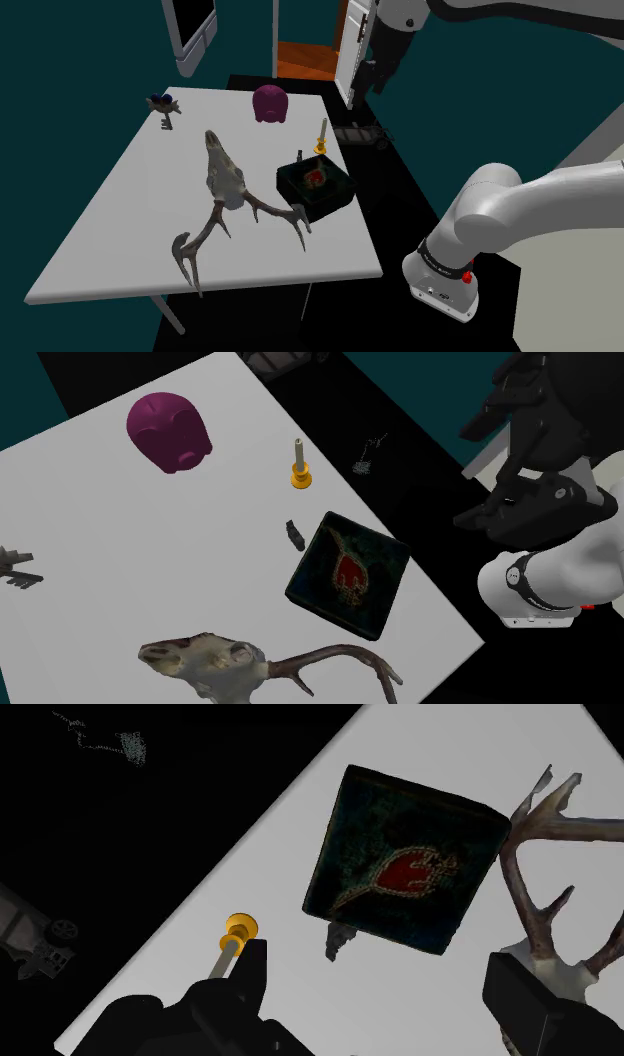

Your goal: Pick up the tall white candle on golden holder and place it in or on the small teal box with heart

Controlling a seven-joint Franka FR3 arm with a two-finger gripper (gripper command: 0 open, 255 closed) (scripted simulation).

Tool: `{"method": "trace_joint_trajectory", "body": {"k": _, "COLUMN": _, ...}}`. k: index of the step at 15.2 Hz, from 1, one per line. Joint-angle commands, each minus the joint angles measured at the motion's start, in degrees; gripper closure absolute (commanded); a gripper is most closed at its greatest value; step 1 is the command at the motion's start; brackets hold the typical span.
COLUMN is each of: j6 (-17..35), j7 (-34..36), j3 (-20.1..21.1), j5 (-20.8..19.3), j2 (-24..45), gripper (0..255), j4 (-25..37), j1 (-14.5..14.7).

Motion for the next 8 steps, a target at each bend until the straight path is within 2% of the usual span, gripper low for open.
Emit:
{"method": "trace_joint_trajectory", "body": {"k": 1, "j6": 0.0, "j7": 0.0, "j3": 0.0, "j5": 0.0, "j2": 0.0, "gripper": 0, "j4": 0.0, "j1": 0.0}}
{"method": "trace_joint_trajectory", "body": {"k": 8, "j6": 16.6, "j7": -8.6, "j3": -7.0, "j5": -2.5, "j2": 1.4, "gripper": 0, "j4": -10.6, "j1": -0.8}}
